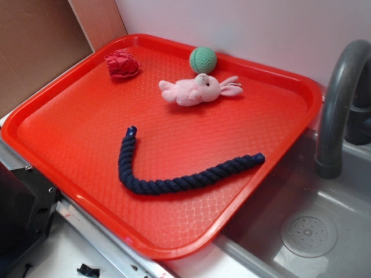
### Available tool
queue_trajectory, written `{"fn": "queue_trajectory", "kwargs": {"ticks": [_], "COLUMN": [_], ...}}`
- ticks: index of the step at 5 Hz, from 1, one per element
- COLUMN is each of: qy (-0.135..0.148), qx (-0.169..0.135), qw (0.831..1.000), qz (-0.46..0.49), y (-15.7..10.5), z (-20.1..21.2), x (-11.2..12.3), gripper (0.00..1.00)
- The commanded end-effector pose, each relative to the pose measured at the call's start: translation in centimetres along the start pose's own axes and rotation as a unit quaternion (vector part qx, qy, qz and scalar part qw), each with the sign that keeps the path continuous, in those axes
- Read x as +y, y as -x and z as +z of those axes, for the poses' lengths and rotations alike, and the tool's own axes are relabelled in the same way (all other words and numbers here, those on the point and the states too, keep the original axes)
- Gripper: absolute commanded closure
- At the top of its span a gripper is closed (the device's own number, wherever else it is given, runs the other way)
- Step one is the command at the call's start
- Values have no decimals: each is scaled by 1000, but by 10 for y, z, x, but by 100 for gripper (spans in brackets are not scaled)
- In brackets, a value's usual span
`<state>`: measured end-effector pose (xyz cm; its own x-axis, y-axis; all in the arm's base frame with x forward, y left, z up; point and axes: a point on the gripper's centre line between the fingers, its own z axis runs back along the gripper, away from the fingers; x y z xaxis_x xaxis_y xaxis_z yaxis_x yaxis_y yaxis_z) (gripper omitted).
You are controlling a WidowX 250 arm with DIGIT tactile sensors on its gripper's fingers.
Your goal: Grab the blue rope.
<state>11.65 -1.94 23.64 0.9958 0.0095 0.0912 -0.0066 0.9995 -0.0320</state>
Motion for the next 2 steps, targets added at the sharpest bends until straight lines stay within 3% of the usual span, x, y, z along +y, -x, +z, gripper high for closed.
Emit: {"fn": "queue_trajectory", "kwargs": {"ticks": [1, 2], "qy": [0, -22], "qx": [0, -13], "qw": [1000, 992], "qz": [0, 123], "y": [0, -6], "z": [0, -19], "x": [0, -9], "gripper": [0, 0]}}
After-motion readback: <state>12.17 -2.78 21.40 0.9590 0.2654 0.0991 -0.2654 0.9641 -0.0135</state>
